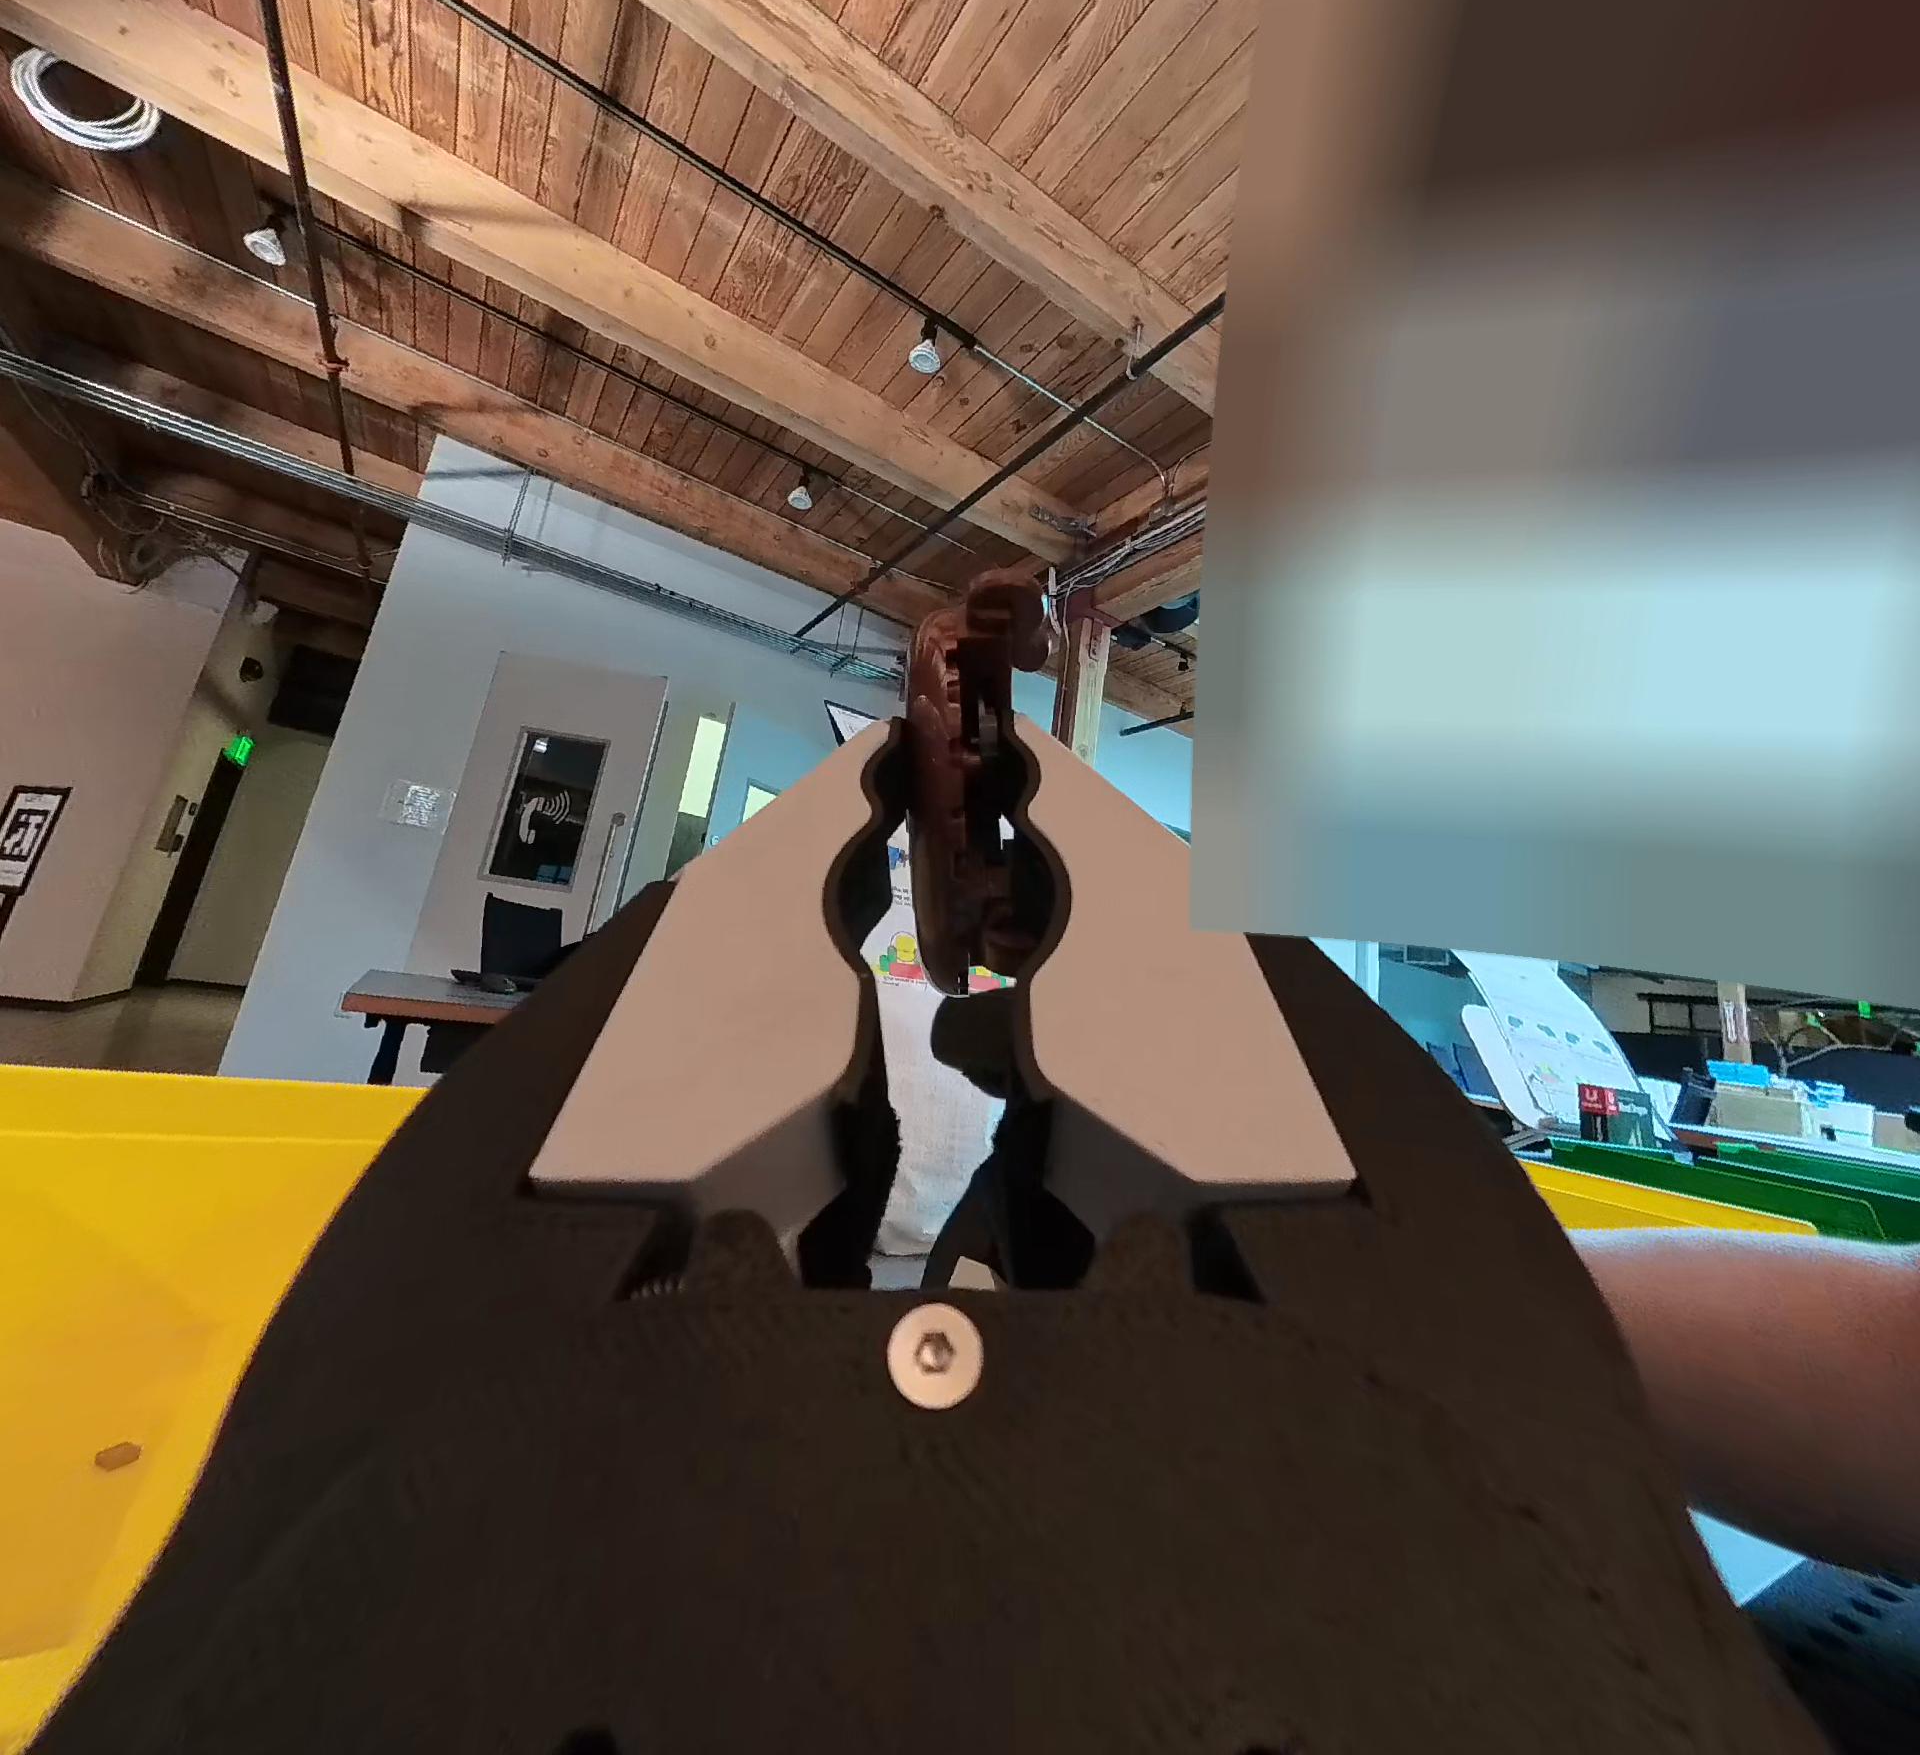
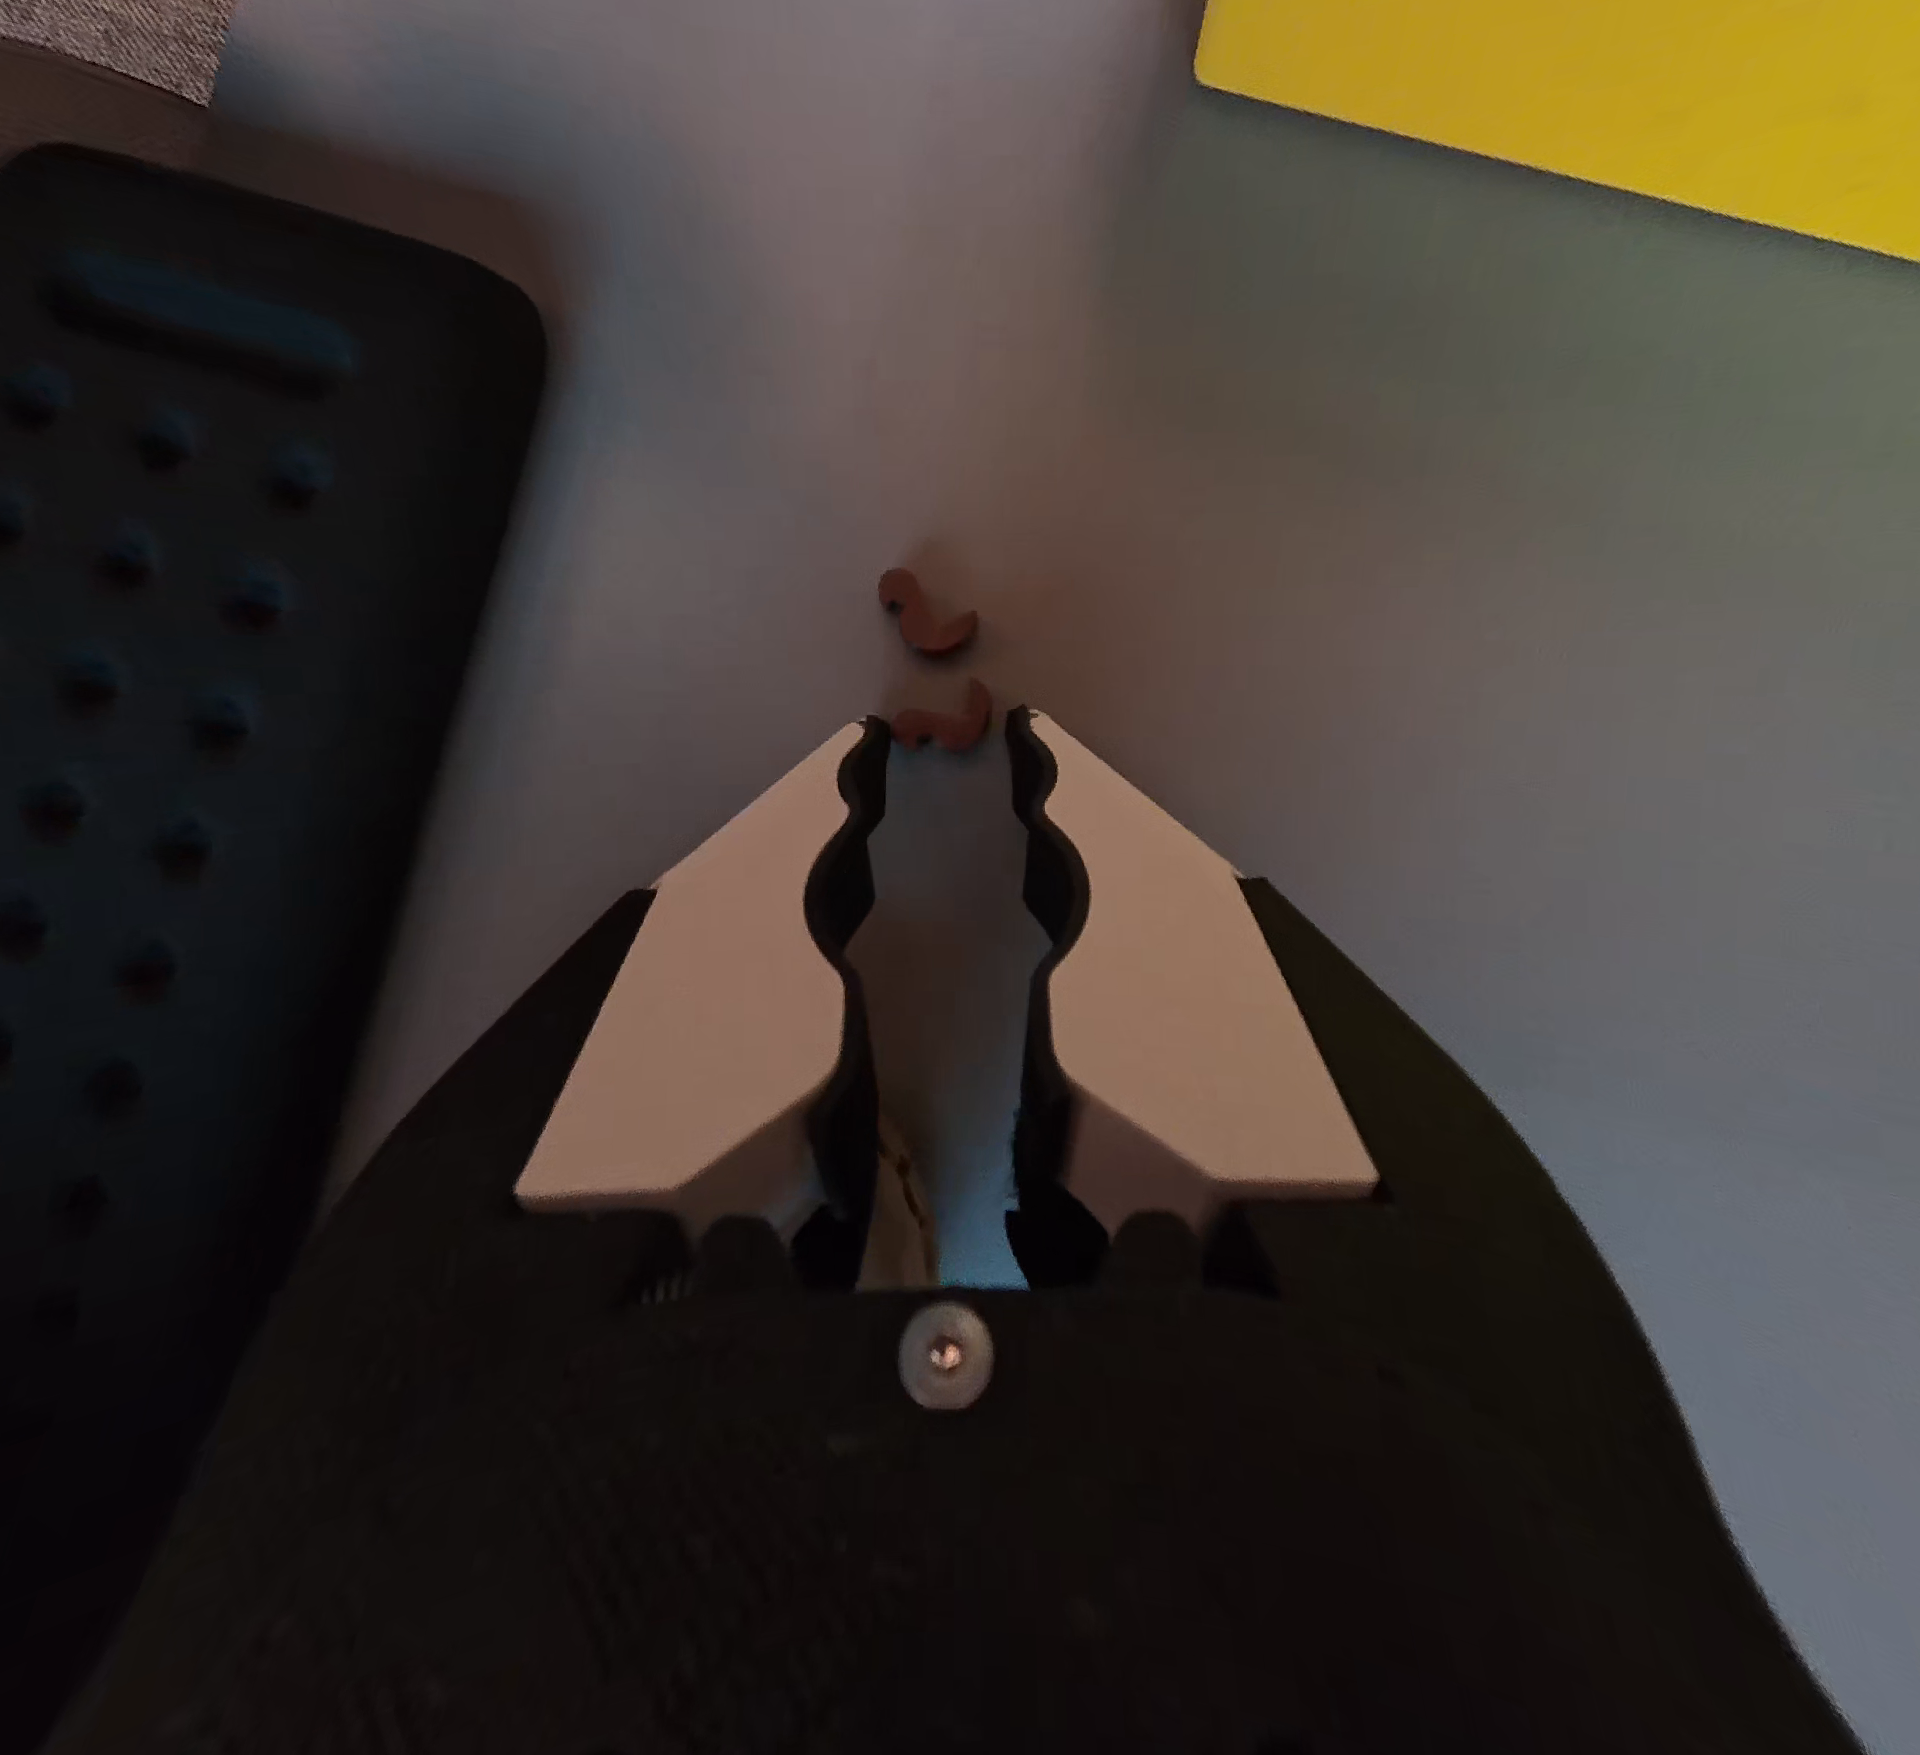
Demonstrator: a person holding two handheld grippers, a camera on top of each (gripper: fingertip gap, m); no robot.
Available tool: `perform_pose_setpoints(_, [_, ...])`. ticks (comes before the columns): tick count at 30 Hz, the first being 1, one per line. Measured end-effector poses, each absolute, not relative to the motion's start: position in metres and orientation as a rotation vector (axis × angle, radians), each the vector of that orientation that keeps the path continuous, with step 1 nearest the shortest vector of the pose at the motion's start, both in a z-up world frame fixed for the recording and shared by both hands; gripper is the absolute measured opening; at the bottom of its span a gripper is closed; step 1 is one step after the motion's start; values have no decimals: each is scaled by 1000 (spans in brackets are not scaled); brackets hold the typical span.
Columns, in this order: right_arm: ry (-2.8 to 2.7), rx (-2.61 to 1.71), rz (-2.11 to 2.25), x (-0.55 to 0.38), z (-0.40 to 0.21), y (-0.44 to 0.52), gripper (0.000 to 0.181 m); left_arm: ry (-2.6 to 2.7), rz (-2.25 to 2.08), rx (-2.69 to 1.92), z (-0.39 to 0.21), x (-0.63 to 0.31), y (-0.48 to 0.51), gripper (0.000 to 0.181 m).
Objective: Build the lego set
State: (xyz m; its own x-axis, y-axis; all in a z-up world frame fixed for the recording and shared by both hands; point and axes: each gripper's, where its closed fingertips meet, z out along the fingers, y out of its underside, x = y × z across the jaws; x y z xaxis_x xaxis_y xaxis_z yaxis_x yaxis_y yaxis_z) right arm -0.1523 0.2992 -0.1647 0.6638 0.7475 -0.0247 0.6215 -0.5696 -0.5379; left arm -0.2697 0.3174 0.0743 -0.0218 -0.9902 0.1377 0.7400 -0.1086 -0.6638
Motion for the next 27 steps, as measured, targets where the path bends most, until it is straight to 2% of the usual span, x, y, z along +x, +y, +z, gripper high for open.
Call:
perform_pose_setpoints(13, [-1034, -2290, 244, -146, -152, 300, 18, 526, -1538, -747, 61, -254, 320, 14])
perform_pose_setpoints(17, [-883, -2203, 175, -139, -106, 286, 17, 661, -1368, -819, 43, -229, 314, 14])
perform_pose_setpoints(21, [-769, -2099, -54, -134, -24, 266, 17, 801, -1196, -847, 32, -199, 295, 14])
perform_pose_setpoints(24, [-710, -2062, -208, -134, 20, 252, 17, 826, -1170, -820, 41, -187, 277, 14])
perform_pose_setpoints(27, [-640, -2055, -309, -129, 39, 247, 17, 841, -1181, -783, 54, -178, 258, 14])
